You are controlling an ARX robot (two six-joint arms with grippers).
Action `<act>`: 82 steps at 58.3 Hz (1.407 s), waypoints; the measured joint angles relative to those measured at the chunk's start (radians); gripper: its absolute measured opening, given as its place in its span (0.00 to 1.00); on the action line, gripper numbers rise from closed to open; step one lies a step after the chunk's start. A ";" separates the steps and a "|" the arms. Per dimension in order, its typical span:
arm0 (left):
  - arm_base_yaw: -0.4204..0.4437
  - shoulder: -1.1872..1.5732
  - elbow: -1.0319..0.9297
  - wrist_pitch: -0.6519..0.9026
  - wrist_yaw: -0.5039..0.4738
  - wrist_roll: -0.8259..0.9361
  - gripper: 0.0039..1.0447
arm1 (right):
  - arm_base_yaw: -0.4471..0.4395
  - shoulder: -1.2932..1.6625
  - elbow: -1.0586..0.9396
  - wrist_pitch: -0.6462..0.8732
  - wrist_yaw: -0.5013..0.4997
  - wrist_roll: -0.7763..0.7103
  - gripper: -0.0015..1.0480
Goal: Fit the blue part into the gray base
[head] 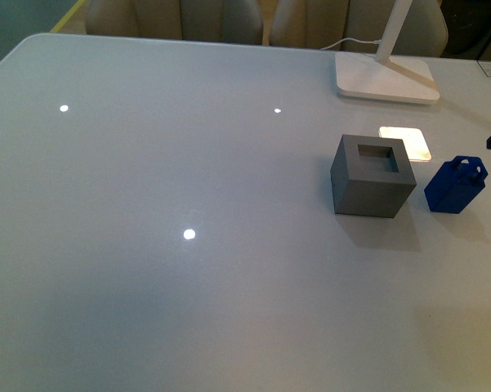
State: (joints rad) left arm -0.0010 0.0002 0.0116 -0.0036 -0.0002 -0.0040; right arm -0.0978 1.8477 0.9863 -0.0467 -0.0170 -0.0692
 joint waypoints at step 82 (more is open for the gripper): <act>0.000 0.000 0.000 0.000 0.000 0.000 0.93 | 0.032 0.476 0.423 -0.098 0.065 0.107 0.55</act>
State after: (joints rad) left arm -0.0010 0.0002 0.0116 -0.0036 -0.0002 -0.0044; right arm -0.0662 2.3234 1.4094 -0.1452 0.0483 0.0380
